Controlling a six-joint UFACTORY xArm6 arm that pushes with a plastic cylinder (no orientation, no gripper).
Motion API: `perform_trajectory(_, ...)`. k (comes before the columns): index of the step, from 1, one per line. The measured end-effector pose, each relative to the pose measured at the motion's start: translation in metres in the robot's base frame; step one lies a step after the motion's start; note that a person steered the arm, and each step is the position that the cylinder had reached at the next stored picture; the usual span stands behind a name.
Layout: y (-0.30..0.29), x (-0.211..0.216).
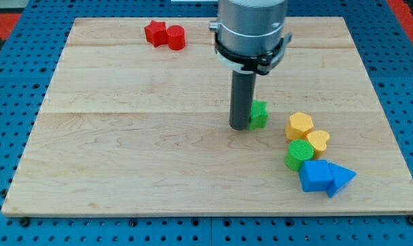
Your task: Slide the green star close to the yellow hexagon
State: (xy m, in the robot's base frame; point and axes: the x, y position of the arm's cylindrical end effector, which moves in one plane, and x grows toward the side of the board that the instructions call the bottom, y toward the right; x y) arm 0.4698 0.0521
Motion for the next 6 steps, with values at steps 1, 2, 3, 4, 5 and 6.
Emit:
perform_trajectory(1,-0.021,-0.017)
perform_trajectory(2,0.012,-0.021)
perform_trajectory(3,0.019,-0.03)
perform_trajectory(4,0.027,-0.037)
perform_trajectory(5,0.033,-0.042)
perform_trajectory(6,-0.057,-0.043)
